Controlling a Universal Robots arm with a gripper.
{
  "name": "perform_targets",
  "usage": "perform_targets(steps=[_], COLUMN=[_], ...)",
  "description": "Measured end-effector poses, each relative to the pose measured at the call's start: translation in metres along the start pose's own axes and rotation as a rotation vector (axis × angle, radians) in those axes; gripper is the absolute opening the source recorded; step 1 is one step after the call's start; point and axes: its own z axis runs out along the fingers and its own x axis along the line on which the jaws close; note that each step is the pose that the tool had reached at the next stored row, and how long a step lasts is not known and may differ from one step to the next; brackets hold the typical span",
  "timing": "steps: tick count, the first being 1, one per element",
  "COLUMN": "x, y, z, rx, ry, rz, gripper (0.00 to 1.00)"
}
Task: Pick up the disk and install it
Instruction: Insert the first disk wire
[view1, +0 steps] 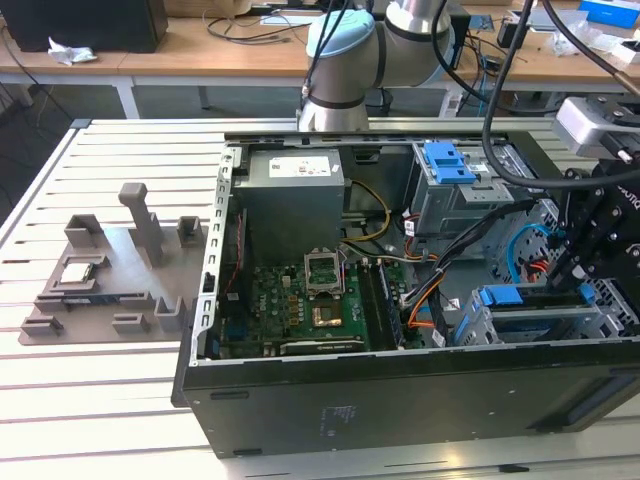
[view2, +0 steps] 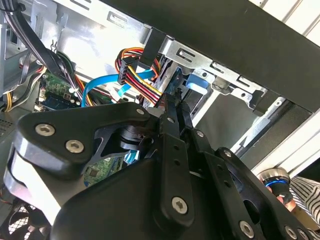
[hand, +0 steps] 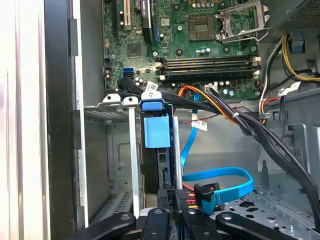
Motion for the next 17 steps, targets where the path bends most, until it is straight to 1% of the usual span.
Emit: perform_targets(steps=[1, 2, 3, 5, 17], x=[0.0, 0.0001, 0.0002, 0.0008, 0.0014], y=[0.0, 0.0001, 0.0004, 0.0004, -0.001], z=[-0.0001, -0.0029, -0.0067, -0.0073, -0.0025], rx=[0.0, -0.0001, 0.0, 0.0, -0.0059], ry=[-0.0001, -0.0013, -0.0001, 0.0001, 0.0003], rz=[0.0, 0.0, 0.0, -0.001, -0.001], gripper=[0.16, 0.16, 0.16, 0.16, 0.16])
